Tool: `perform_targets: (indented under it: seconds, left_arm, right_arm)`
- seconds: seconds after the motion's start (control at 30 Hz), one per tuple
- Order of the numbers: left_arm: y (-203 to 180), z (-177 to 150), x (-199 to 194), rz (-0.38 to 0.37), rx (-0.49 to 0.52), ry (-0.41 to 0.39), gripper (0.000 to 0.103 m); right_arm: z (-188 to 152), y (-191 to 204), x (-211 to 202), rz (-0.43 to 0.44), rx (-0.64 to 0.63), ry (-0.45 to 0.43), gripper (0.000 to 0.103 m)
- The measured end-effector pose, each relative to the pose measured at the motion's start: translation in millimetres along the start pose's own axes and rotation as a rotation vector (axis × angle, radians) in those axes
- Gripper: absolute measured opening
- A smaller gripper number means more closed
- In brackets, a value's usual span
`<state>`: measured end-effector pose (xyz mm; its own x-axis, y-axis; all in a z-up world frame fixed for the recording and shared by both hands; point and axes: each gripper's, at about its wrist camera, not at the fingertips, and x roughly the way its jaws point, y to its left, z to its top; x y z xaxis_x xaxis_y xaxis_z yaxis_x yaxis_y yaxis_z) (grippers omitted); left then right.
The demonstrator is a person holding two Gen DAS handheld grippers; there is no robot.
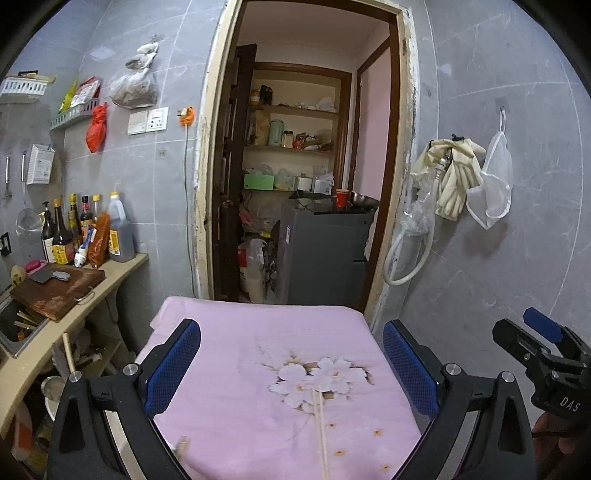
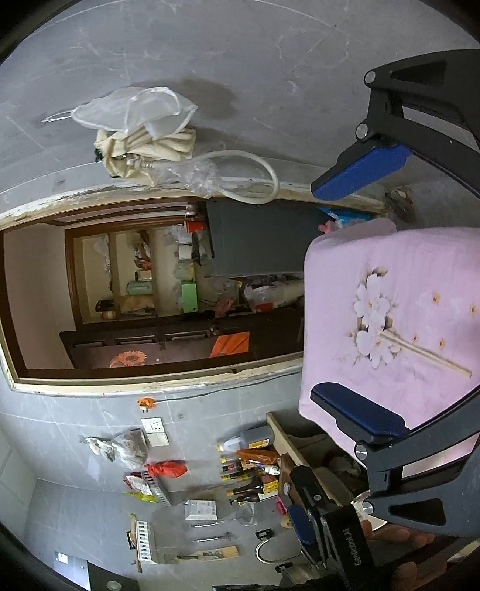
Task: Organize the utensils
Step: 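Move both tools back toward the remaining chopsticks on the cloth, then close the left tool on a chopstick while the right tool grasps another chopstick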
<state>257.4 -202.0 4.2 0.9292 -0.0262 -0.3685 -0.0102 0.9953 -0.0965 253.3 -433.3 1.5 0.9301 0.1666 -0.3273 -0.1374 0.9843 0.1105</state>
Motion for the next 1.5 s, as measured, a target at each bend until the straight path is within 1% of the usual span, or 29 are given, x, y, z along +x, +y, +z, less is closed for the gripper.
perform_targets:
  seconds: [0.23, 0.4, 0.47, 0.57, 0.67, 0.73, 0.77, 0.8, 0.83, 0.93, 0.97, 1.0, 1.03, 1.1, 1.13, 1.2, 1.23, 1.27, 1.3, 1.37, 1.43, 1.5]
  left_arm:
    - [-22.5, -8.6, 25.5, 0.029, -0.016, 0.046, 0.1]
    - [-36.0, -23.2, 47.7, 0.059, 0.025, 0.113, 0.1]
    - [-38.7, -29.1, 57.1, 0.062, 0.031, 0.147, 0.1]
    - [-41.8, -38.4, 73.5, 0.087, 0.04, 0.202, 0.1]
    - [-43.8, -42.1, 87.0, 0.09, 0.056, 0.235, 0.099]
    - [-43.5, -45.0, 96.6, 0.075, 0.057, 0.257, 0.097]
    - [-42.8, -47.0, 101.9, 0.065, 0.054, 0.27, 0.092]
    - [-42.4, -48.8, 106.3, 0.059, 0.05, 0.283, 0.088]
    - [-41.0, -51.4, 111.9, 0.054, 0.046, 0.299, 0.086]
    - [-36.9, -62.1, 129.7, 0.048, 0.033, 0.349, 0.078]
    - [-34.3, -66.0, 135.6, 0.047, 0.03, 0.37, 0.073]
    - [-32.7, -70.6, 141.8, 0.042, 0.023, 0.392, 0.069]
    - [-30.6, -75.7, 148.3, 0.037, 0.013, 0.417, 0.067]
    - [-25.9, -84.4, 159.6, 0.027, -0.012, 0.46, 0.059]
    - [-22.7, -89.4, 166.2, 0.023, -0.026, 0.485, 0.056]
    - [-15.7, -98.2, 177.0, 0.011, -0.055, 0.528, 0.046]
    - [-11.7, -102.9, 182.3, 0.006, -0.075, 0.553, 0.043]
    - [-8.0, -106.2, 186.6, -0.002, -0.095, 0.573, 0.036]
    - [-3.5, -110.7, 191.8, -0.02, -0.121, 0.597, 0.033]
    - [1.1, -116.8, 197.1, -0.034, -0.141, 0.616, 0.029]
    - [5.1, -121.0, 202.1, -0.053, -0.154, 0.632, 0.025]
    - [8.6, -125.2, 207.9, -0.067, -0.175, 0.648, 0.023]
  right_arm:
    - [-11.6, -36.6, 21.6, 0.017, 0.015, 0.031, 0.097]
    - [-22.1, -53.2, 38.5, 0.043, 0.025, 0.066, 0.097]
    - [-28.6, -60.9, 49.4, 0.072, 0.045, 0.096, 0.097]
    - [-42.0, -73.7, 67.5, 0.123, 0.086, 0.14, 0.097]
    - [-57.0, -87.7, 88.2, 0.171, 0.135, 0.184, 0.097]
    - [-69.0, -93.7, 101.2, 0.196, 0.16, 0.215, 0.096]
    - [-75.7, -96.8, 109.8, 0.212, 0.175, 0.235, 0.095]
    - [-81.8, -99.1, 116.6, 0.221, 0.186, 0.249, 0.09]
    - [-89.0, -100.9, 124.2, 0.229, 0.198, 0.267, 0.084]
    - [-108.0, -101.7, 145.8, 0.25, 0.222, 0.312, 0.079]
    - [-114.5, -99.8, 154.3, 0.259, 0.225, 0.332, 0.077]
    - [-118.4, -97.7, 161.3, 0.268, 0.226, 0.347, 0.072]
    - [-124.4, -94.2, 169.9, 0.283, 0.229, 0.367, 0.068]
    - [-134.9, -88.1, 180.6, 0.309, 0.234, 0.395, 0.062]
    - [-140.9, -82.1, 189.3, 0.328, 0.235, 0.414, 0.057]
    - [-149.3, -72.7, 200.7, 0.352, 0.23, 0.451, 0.053]
    - [-156.2, -66.3, 211.1, 0.374, 0.227, 0.484, 0.048]
    - [-161.0, -61.6, 218.0, 0.385, 0.229, 0.501, 0.044]
    - [-164.2, -58.9, 221.6, 0.391, 0.231, 0.512, 0.037]
    - [-174.8, -50.4, 235.6, 0.413, 0.241, 0.554, 0.033]
    - [-182.8, -43.7, 244.8, 0.424, 0.251, 0.581, 0.024]
    - [-189.0, -38.0, 254.6, 0.441, 0.265, 0.61, 0.021]
